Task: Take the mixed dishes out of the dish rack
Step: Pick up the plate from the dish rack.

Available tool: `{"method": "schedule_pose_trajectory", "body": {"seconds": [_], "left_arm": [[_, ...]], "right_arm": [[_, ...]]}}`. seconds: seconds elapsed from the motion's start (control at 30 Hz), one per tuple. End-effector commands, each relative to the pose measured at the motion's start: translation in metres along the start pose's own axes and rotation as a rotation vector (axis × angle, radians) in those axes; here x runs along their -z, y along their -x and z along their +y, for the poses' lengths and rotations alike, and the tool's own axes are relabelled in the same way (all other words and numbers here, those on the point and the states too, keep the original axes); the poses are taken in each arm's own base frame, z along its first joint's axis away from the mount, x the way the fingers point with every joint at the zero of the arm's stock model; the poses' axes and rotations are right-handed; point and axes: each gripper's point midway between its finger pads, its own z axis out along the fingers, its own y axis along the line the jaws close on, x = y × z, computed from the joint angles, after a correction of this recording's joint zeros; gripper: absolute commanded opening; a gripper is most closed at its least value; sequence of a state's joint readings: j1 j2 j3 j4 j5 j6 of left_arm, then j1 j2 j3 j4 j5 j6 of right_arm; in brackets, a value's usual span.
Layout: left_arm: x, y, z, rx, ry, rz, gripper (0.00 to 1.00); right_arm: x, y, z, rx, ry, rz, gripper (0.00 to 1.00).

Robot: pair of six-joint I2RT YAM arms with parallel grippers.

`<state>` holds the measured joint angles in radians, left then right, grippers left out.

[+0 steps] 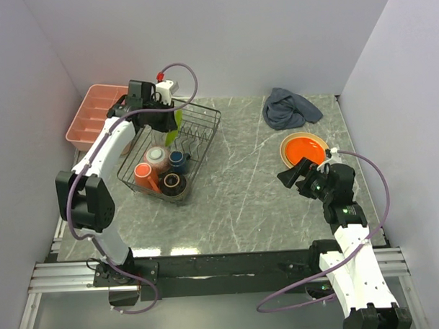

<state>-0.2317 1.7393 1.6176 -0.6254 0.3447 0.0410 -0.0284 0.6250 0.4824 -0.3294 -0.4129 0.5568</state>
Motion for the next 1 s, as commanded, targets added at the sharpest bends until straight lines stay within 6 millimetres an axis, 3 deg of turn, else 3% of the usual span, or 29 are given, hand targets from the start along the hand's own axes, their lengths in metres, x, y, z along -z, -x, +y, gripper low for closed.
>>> {"method": "schedule_pose_trajectory", "body": {"seconds": [0.0,0.13,0.27,0.43,0.83,0.93,0.97], "left_arm": [[0.037,0.035,-0.021,-0.073,-0.047,-0.116,0.01],[0.047,0.032,-0.033,-0.101,-0.086,-0.125,0.01],[0.058,0.032,-0.057,-0.199,-0.109,-0.154,0.01],[0.058,0.018,-0.08,-0.311,-0.091,-0.142,0.01],[0.06,0.005,-0.163,-0.591,-0.085,-0.268,0.01],[0.057,-0.001,-0.184,-0.66,-0.069,-0.304,0.01],[0.053,-0.014,-0.199,-0.709,-0.102,-0.298,0.01]], "right_arm": [[0.001,0.006,0.01,0.02,0.047,-0.028,1.0],[0.001,0.006,0.013,0.015,0.058,-0.022,1.0],[0.002,0.008,0.017,0.008,0.07,-0.018,1.0],[0.003,0.015,0.025,0.008,0.092,-0.025,1.0],[0.004,0.027,0.046,-0.051,0.148,-0.017,1.0],[0.007,0.032,0.052,-0.07,0.155,-0.019,1.0],[0.007,0.033,0.053,-0.081,0.156,-0.019,1.0]]}}
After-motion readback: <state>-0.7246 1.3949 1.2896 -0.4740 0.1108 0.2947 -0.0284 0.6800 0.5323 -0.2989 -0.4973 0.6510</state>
